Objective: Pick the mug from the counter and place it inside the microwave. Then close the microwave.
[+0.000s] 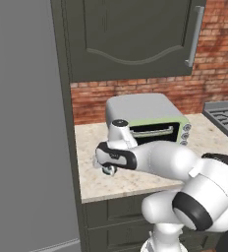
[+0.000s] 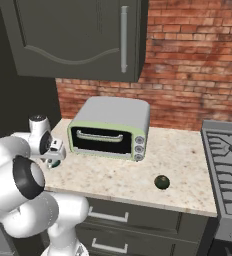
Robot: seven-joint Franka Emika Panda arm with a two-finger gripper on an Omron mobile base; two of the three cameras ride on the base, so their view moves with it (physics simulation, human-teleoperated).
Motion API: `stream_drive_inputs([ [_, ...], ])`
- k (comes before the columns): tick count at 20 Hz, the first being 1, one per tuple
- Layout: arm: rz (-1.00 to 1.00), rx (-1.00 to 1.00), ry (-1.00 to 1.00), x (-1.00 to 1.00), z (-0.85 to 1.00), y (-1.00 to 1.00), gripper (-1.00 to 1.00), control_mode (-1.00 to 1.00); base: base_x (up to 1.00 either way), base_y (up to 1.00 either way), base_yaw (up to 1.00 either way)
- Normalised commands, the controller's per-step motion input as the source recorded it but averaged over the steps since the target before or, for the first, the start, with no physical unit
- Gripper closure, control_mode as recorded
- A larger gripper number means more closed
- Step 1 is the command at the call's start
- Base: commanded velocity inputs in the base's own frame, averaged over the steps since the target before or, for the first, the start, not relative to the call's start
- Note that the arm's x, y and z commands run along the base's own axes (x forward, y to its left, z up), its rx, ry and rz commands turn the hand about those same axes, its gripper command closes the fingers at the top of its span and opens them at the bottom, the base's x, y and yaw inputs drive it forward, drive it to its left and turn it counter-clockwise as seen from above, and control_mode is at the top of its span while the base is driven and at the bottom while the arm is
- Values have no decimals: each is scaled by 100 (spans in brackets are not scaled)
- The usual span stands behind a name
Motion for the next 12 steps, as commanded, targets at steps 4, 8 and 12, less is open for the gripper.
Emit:
stream_drive_inputs([
  [4,6,0,0,-19,56,-19,100,-100,0,0,0],
  [8,8,0,0,-23,72,-13,100,-100,0,0,0],
  [12,7,0,0,-8,69,-23,100,-100,0,0,0],
])
